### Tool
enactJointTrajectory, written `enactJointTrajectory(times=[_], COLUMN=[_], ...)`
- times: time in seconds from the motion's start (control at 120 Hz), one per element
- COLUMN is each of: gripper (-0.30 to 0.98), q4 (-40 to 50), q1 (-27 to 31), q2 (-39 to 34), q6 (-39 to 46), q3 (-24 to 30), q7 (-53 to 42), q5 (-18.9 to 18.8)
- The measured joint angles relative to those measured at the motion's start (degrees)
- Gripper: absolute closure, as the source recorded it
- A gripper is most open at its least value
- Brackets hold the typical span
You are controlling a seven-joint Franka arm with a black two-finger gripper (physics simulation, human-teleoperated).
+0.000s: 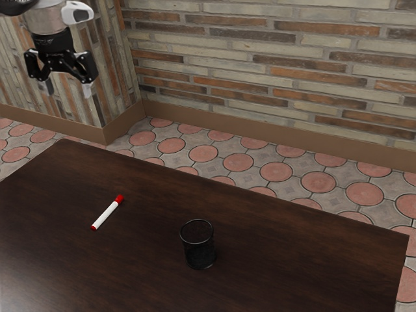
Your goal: Put the marker into the pen holder.
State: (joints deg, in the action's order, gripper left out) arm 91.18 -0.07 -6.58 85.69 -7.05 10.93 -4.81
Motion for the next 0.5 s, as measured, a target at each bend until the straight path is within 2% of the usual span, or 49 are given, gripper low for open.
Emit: enactJointTrajectory(times=[0.15, 0.317, 0.5], gripper=[0.00, 0.00, 0.00], q4=[3.1, 19.3, 31.2], q1=[1.2, 4.3, 5.4], q2=[-0.9, -1.7, 0.6], q6=[1.3, 8.3, 16.4], q3=[0.2, 0.6, 1.2], q7=[0.3, 0.7, 0.6], q5=[0.1, 0.2, -0.1])
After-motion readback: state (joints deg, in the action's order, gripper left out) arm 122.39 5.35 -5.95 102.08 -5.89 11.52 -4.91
